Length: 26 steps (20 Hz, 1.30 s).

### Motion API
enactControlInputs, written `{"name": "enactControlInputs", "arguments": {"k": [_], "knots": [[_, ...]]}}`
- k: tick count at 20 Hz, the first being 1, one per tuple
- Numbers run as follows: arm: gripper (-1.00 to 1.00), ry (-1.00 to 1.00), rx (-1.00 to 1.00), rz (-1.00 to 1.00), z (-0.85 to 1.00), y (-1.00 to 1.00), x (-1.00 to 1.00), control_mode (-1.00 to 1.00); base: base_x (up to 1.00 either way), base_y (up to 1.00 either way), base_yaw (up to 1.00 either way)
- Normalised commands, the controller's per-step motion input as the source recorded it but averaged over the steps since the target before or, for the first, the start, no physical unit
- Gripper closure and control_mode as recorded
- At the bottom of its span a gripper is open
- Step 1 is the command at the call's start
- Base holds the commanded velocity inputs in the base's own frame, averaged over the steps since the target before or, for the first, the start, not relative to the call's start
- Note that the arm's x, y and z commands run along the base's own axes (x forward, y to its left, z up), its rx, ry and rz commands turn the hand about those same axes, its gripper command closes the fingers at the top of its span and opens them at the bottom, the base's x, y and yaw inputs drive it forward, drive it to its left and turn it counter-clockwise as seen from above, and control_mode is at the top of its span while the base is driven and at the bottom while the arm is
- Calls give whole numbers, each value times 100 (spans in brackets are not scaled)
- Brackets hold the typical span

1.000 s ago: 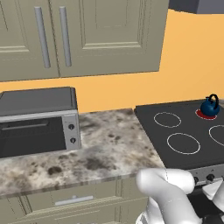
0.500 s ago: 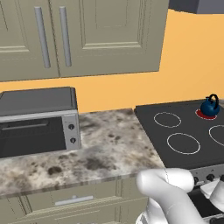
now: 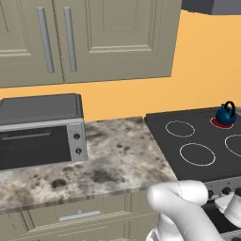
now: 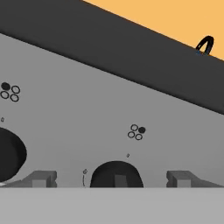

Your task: Lower the heat of the kettle.

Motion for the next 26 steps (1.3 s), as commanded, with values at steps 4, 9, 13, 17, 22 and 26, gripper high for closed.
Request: {"name": "enactControlInputs", "arguments": {"k": [4, 9, 13, 17, 22, 26], "knots": [[-100, 0, 0, 0, -14, 0, 12, -100, 0, 0, 0], [-100, 0, 0, 0, -15, 0, 9, -100, 0, 0, 0], [-100, 0, 0, 0, -9, 0, 3, -100, 0, 0, 0], [-100, 0, 0, 0, -9, 0, 0, -100, 0, 0, 0], [100, 0, 0, 0, -2, 0, 1, -100, 0, 0, 0], [100, 0, 0, 0, 2, -1, 0, -100, 0, 0, 0]]}}
